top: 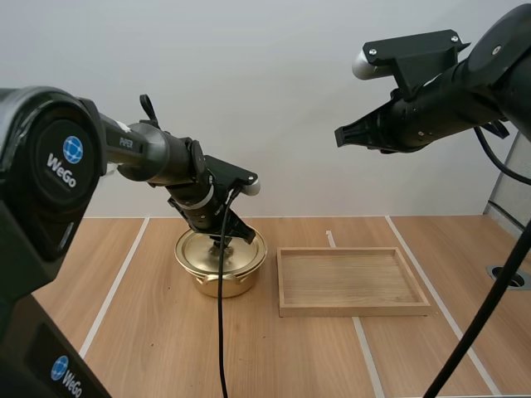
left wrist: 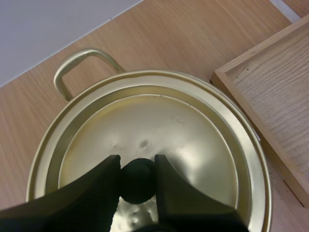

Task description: Open the pot, put the grape inside, and close it

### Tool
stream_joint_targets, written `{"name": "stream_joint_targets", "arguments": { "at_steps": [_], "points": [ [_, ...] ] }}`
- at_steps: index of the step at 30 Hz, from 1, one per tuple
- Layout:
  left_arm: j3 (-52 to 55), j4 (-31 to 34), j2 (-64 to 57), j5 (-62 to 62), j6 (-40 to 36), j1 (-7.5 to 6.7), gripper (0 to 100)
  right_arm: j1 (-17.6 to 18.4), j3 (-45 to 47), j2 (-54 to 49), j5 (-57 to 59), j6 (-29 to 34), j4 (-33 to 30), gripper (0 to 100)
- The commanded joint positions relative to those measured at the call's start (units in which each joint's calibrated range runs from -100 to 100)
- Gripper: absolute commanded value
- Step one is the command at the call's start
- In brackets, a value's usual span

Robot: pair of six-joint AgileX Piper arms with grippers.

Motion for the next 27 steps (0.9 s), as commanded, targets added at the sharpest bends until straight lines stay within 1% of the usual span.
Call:
{"name": "stream_joint_targets", "arguments": {
  "at_steps": [1,20,22,23,24,26,27],
  "points": [
    [0.0,-0.7,0.7,0.4,0.1,-0.07,0,-0.1,0.1,-0.7,-0.8,-0.5,0.3,0],
    [0.0,-0.7,0.6,-2.4,0.1,-0.07,1,-0.1,0.1,-0.7,0.5,-0.5,0.3,0],
    [0.0,-0.7,0.6,-2.9,0.1,-0.07,6,-0.1,0.1,-0.7,1.2,-0.5,0.2,0],
    [0.0,-0.7,0.6,-2.9,0.1,-0.07,12,-0.1,0.1,-0.7,1.2,-0.5,0.2,0],
    [0.0,-0.7,0.6,-2.9,0.1,-0.07,20,-0.1,0.1,-0.7,1.2,-0.5,0.2,0],
    [0.0,-0.7,0.6,-3.1,0.1,-0.07,38,-0.1,0.1,-0.7,1.4,-0.5,0.2,0],
    [0.0,-0.7,0.6,-3.1,0.1,-0.07,51,-0.1,0.1,-0.7,1.6,-0.5,0.2,0]
  ]
}}
